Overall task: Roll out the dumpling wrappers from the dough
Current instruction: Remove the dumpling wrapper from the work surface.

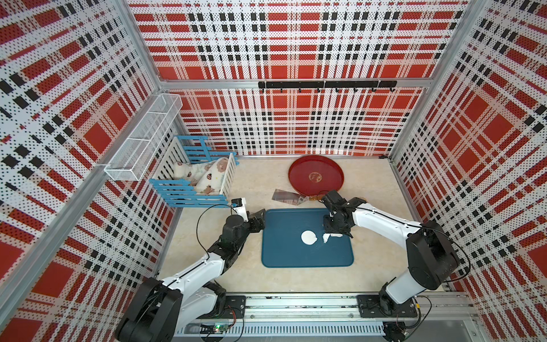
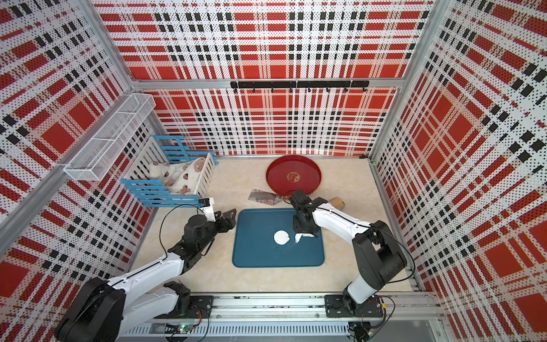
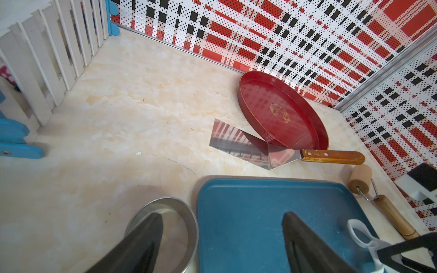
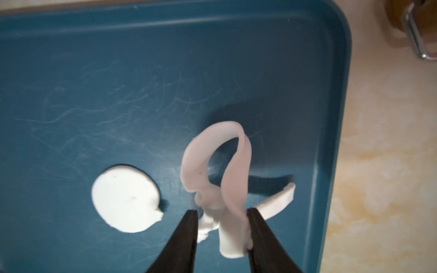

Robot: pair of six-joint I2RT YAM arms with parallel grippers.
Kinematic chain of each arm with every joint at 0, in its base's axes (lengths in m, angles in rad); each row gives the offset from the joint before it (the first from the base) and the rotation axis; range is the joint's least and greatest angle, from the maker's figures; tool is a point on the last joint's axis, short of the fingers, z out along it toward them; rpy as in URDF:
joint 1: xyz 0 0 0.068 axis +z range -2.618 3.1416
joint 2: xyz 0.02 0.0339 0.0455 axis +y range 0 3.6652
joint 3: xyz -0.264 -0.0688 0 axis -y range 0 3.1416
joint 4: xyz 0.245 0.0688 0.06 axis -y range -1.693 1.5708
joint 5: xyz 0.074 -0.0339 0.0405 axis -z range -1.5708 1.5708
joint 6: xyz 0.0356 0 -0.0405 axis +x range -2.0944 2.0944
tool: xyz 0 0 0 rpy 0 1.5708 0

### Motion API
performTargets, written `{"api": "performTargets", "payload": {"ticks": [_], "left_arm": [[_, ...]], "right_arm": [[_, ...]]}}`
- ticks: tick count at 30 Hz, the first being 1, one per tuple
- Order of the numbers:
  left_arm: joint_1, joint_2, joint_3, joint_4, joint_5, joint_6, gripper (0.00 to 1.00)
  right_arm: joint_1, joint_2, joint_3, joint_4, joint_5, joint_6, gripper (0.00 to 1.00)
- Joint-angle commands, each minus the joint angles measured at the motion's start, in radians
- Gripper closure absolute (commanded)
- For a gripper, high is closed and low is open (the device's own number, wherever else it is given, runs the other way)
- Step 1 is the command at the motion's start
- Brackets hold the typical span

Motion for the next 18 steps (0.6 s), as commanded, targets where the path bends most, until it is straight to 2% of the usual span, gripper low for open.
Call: {"api": "performTargets", "payload": {"ticks": [1, 10, 18], "left_arm": [[-0.005, -0.015, 0.017, 0.029, -0.004, 0.018, 0.16], [-0.021, -0.065, 0.005, 0.054, 0.045, 0.037, 0.16], [-0.153, -0.034, 0.082, 0.067, 0.096, 0.063, 0.13]], "right_arm": [[-0.006, -0.010, 0.045, 0.028, -0.020, 0.000, 0.57], [-0.037, -0.032, 0.038, 0.077, -0.045, 0.033, 0.50], [-0.103, -0.106, -0.021, 0.171, -0.156, 0.083, 0.43]]}}
